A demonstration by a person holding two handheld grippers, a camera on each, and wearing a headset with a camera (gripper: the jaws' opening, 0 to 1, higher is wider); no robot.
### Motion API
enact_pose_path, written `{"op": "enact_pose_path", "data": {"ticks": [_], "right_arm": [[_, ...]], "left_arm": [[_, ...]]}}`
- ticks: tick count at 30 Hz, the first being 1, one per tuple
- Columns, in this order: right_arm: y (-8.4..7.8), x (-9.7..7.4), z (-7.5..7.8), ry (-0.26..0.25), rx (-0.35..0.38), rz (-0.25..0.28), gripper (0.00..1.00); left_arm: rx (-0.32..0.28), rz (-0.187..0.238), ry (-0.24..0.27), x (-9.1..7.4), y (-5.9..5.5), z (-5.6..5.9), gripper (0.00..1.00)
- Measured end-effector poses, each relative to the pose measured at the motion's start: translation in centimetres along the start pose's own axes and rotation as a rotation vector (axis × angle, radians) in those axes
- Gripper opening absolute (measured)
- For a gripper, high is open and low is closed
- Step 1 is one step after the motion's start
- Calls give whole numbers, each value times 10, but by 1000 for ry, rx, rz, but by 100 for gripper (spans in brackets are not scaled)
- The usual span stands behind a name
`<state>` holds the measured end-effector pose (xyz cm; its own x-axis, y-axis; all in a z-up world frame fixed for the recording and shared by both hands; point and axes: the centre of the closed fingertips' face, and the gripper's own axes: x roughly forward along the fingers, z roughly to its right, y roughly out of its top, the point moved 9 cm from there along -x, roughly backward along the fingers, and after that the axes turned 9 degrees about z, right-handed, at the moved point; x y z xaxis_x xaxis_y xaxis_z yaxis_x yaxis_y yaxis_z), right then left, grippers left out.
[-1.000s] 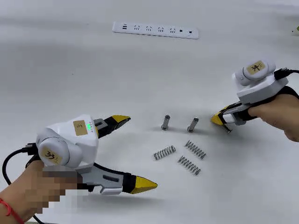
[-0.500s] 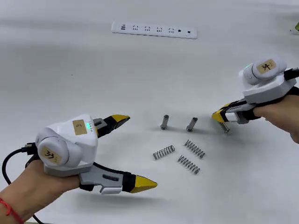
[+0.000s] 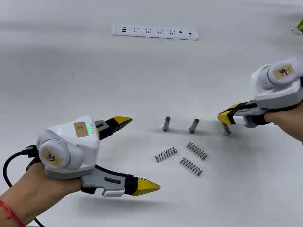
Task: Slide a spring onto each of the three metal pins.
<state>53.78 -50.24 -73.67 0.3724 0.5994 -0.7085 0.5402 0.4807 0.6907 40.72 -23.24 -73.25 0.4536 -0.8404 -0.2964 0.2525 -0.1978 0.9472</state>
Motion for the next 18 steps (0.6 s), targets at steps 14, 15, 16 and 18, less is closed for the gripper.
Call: {"op": "enact_pose_path", "data": {"ticks": [14, 15, 16, 18], "right_arm": [[-6, -13, -2, -16, 9, 70, 9], [-6, -14, -2, -16, 8, 72, 9], [-7, -15, -3, -17, 3, 77, 9], [-8, -16, -3, -19, 4, 83, 9]], "left_arm": [[5, -2, -5, 1, 2, 3, 100], [5, -2, -5, 1, 2, 3, 100], [6, -1, -5, 1, 3, 3, 100], [8, -3, -6, 1, 3, 3, 100]]}}
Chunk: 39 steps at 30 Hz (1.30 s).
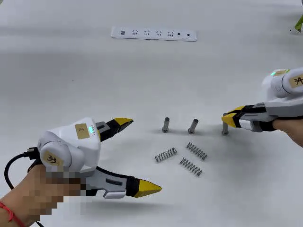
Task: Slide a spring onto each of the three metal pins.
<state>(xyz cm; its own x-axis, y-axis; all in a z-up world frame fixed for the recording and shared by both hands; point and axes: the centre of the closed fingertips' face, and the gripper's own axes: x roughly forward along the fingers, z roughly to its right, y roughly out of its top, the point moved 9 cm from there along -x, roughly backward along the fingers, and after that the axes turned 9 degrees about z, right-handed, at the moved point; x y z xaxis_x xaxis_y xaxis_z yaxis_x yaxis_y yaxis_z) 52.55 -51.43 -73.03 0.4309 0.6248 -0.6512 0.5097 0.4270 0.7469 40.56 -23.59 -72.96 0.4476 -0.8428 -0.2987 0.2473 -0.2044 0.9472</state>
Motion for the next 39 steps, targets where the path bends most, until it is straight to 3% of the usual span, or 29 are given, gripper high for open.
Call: {"op": "enact_pose_path", "data": {"ticks": [3, 13, 39], "right_arm": [[-3, 0, 5, -6, 8, 12, 9], [-7, -7, 1, -10, 2, 37, 9], [-6, -9, -5, 1, -34, 26, 10]], "left_arm": [[0, 0, -1, 0, 0, 0, 100], [2, -4, -8, 2, 0, 2, 100], [4, 2, -3, 2, 1, 1, 100]]}}
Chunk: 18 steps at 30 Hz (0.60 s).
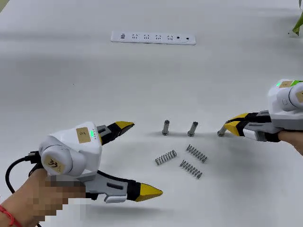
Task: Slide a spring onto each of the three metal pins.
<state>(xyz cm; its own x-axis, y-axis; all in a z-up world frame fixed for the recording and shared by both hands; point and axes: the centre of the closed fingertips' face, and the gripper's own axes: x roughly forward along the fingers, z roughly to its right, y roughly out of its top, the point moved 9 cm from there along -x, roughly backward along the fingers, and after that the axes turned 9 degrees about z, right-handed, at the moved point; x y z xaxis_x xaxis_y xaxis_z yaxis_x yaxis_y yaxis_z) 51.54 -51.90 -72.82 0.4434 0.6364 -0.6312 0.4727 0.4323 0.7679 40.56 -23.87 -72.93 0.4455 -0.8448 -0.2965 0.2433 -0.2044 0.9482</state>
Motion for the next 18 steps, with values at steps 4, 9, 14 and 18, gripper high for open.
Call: {"op": "enact_pose_path", "data": {"ticks": [4, 9, 14, 18], "right_arm": [[1, 1, 1, 2, -2, -3, 10], [-1, 2, 3, 6, -3, -4, 10], [-1, 2, 2, 7, -4, -4, 10], [-1, 2, 0, 10, -7, -7, 10]], "left_arm": [[0, 1, -1, 1, 0, 0, 100], [-2, 3, -1, 1, 0, 0, 100], [-5, 3, -1, 1, 0, 1, 100], [-4, 3, -2, 1, 0, 1, 100]]}}
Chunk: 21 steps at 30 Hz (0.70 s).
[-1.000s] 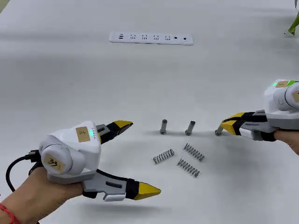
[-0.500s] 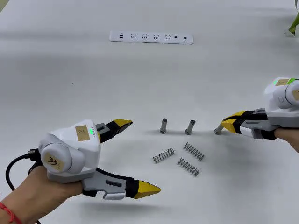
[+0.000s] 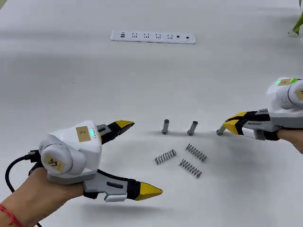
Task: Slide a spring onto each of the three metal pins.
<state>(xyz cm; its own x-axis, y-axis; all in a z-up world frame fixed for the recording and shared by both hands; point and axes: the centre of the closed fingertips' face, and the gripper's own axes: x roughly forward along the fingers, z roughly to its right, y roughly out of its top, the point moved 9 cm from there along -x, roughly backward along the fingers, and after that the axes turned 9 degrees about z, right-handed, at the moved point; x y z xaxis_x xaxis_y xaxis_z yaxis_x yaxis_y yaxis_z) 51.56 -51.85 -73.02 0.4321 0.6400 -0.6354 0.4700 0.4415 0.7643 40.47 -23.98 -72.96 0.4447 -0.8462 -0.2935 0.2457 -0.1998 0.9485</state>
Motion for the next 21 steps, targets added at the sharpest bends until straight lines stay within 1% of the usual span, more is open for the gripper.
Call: {"op": "enact_pose_path", "data": {"ticks": [8, 10, 21], "right_arm": [[0, 0, -2, 2, 0, -1, 10], [-1, 1, 2, 2, 1, 0, 10], [1, -1, -2, 5, -4, 5, 13]], "left_arm": [[0, 1, 0, 0, -1, -1, 100], [0, 1, 0, 0, -1, 0, 100], [3, -1, -2, 0, 0, 0, 100]]}}
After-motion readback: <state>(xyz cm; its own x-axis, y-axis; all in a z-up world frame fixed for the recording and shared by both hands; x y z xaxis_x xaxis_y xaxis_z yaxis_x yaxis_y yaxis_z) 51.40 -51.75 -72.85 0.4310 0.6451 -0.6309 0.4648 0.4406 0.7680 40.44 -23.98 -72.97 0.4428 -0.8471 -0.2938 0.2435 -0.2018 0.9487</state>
